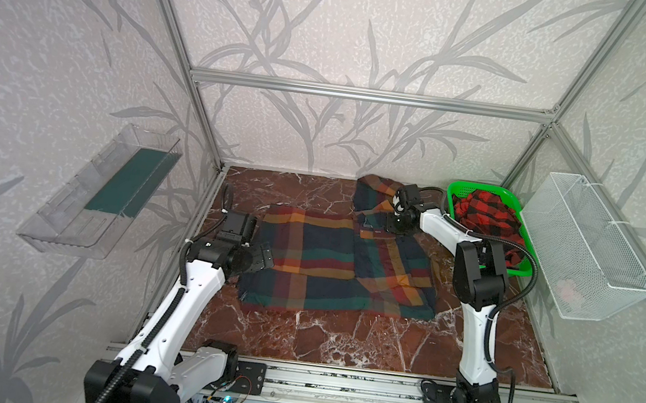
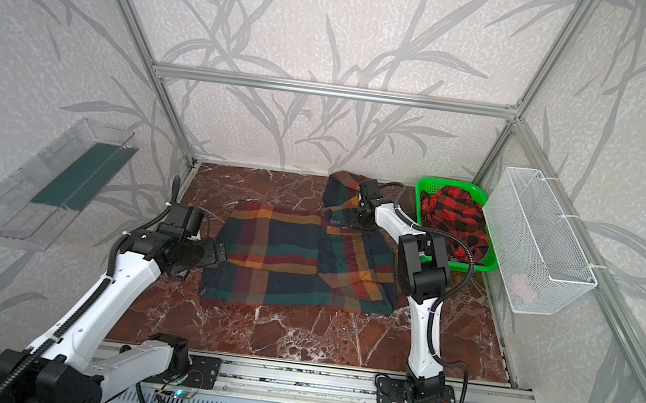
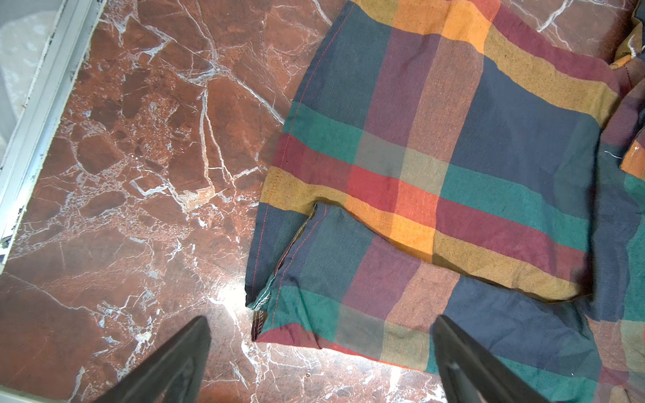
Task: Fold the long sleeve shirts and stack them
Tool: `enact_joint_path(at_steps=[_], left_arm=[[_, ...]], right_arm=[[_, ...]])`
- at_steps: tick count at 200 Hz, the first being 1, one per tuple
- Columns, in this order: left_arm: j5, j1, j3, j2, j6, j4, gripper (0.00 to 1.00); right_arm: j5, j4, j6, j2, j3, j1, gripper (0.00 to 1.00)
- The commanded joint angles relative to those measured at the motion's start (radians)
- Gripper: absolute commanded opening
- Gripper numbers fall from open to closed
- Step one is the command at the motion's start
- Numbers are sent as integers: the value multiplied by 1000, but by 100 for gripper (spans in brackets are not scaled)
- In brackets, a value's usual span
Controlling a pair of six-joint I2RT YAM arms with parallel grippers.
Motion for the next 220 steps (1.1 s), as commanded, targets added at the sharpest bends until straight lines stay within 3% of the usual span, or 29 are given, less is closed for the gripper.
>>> enact_joint_path(at_steps=[1,57,107,175,220], left_arm=[[-24,-3,-11,-9,10,-2,99],[-24,-4,-9,-9,9,-5,99],[-26,-4,-11,-19,8,-4,99],[7,-8,-8,-53,6,-1,99],[3,-8,-4,-151,-1,-30,99]], right_arm=[[-11,-3,-2,17,9,-3,38],[-30,4,21,-24,-11,-3,16],[-42,23,67,-171,-67,-3,0],[-243,240,350,-513,-367,18,0],[-205,374,541,-762,-615,150,0]])
